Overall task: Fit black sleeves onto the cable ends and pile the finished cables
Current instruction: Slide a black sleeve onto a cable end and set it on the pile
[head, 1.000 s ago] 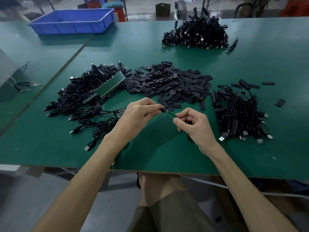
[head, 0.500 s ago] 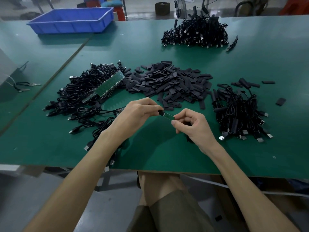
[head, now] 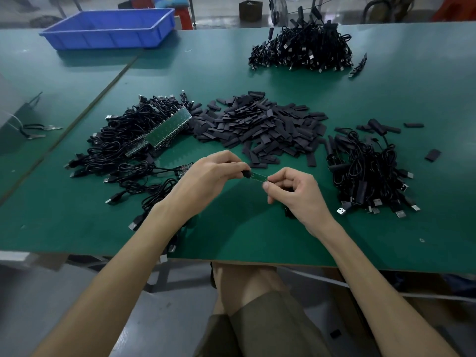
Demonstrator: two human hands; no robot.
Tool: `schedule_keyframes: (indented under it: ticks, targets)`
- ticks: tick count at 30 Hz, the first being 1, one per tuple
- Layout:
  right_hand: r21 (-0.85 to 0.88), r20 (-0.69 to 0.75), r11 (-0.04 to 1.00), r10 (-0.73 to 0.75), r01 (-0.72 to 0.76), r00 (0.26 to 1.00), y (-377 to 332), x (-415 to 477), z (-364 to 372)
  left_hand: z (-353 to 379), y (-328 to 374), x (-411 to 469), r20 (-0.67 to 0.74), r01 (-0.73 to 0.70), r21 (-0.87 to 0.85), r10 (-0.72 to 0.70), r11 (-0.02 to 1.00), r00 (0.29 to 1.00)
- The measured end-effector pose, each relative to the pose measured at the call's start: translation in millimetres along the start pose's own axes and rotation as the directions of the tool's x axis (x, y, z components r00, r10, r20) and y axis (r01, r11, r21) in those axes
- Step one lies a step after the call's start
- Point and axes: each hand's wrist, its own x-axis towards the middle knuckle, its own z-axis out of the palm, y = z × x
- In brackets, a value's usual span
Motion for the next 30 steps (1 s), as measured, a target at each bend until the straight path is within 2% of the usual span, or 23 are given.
schedule_keyframes:
  ticks: [8,12,16,19,24,26,30]
  targets:
    - [-0.034,0.002,0.999,0.01,-0.01,1.0,-3,-1,-1,3,8,-2,-0.005,-0.007,0.106,0.008,0.994,1.0]
    - [-0.04,0.025,0.999,0.005,-0.004,1.0,-2,-2,0,5,5,-1,0.072,-0.02,0.162,0.009,0.987,0.997]
    - [0.0,0.038,1.0,0.023,-0.023,0.999,-1,-1,-1,12,7,5,0.118,0.056,0.0,-0.055,0.998,0.992]
    - [-0.021,0.056,1.0,-0.002,0.003,0.998,-1,-1,1,20,3,10,0.161,0.128,0.007,-0.127,0.992,0.979]
    - [-0.107,0.047,0.994,-0.025,0.03,0.999,-3,-1,3,26,-3,14,0.116,0.299,-0.141,-0.284,0.944,0.952]
    - [-0.118,0.033,0.993,-0.028,0.032,0.999,-3,-1,3,25,-5,17,0.153,0.375,-0.19,-0.349,0.907,0.924]
    - [-0.096,0.024,0.99,-0.104,0.106,0.994,-7,-1,2,21,-6,15,0.32,0.445,-0.305,-0.349,0.842,0.881]
